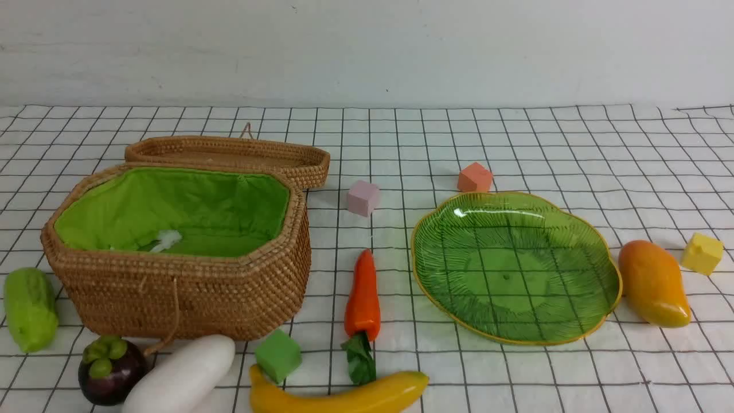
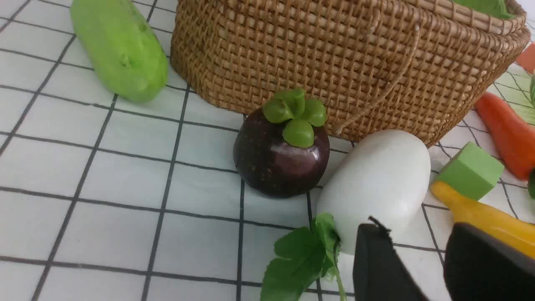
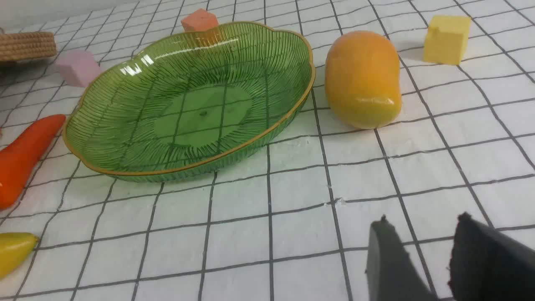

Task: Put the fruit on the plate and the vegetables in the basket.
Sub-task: Take a chayote with your left arm and place it on the basket on the left.

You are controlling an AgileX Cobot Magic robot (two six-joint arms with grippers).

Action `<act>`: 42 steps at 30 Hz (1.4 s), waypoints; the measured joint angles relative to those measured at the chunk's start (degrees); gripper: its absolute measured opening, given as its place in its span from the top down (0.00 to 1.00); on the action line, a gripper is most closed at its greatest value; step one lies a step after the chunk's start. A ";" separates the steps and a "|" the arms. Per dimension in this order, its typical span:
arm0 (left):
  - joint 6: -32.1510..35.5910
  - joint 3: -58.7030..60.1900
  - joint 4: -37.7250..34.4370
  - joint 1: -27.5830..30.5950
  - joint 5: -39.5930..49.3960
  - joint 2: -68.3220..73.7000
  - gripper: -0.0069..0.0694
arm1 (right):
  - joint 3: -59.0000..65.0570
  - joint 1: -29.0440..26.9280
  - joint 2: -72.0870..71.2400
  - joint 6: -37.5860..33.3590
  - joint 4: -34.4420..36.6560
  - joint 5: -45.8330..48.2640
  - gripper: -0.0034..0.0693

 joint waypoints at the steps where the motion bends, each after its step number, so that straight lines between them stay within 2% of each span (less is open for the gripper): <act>1: 0.00 0.00 0.00 0.00 0.00 0.00 0.60 | 0.00 0.00 0.00 0.00 0.00 0.00 0.62; 19: -0.07 0.00 0.18 0.00 -1.44 0.00 0.60 | 0.00 0.00 0.00 0.00 0.00 0.00 0.62; 22: -3.23 0.00 -3.13 0.00 -6.33 0.00 0.60 | 0.00 0.00 0.00 0.00 0.00 0.00 0.62; 24: -9.22 0.00 -10.78 0.00 -11.59 0.00 0.60 | 0.00 0.00 0.00 0.00 0.00 0.00 0.62; 25: -9.68 0.00 -11.40 0.00 -12.02 0.00 0.60 | 0.00 0.00 0.00 0.00 0.00 0.00 0.62; 28: -15.69 0.00 -20.32 0.00 -18.53 0.00 0.60 | 0.00 0.00 0.00 0.00 0.00 0.00 0.62; 30: -17.09 0.00 -23.88 0.00 -21.84 0.00 0.60 | 0.00 0.00 0.00 0.00 0.00 0.00 0.62; 33: -17.57 -0.12 -25.46 0.00 -24.11 0.00 0.61 | 0.00 0.00 0.00 0.00 0.00 0.00 0.62; 35: -16.83 -2.12 -24.66 0.00 -20.09 0.00 0.67 | 0.00 0.00 0.00 0.00 0.00 0.00 0.62; 37: -15.16 -6.39 -22.39 0.00 -14.48 0.31 0.78 | 0.00 0.00 0.00 0.00 0.00 0.00 0.62; 38: -14.76 -6.84 -22.14 0.00 -13.36 0.61 0.79 | 0.00 0.00 0.00 0.00 0.00 0.00 0.62; 40: -12.22 -13.12 -18.80 0.00 -5.65 4.30 0.92 | 0.00 0.00 0.00 0.00 0.00 0.00 0.62; 41: -12.04 -14.10 -18.55 0.00 -5.02 5.16 0.92 | 0.00 0.00 0.00 -0.06 0.00 0.00 0.62; 42: -10.56 -17.95 -16.56 0.00 0.26 8.96 0.93 | 0.00 0.00 0.00 -0.26 -0.60 -0.05 0.62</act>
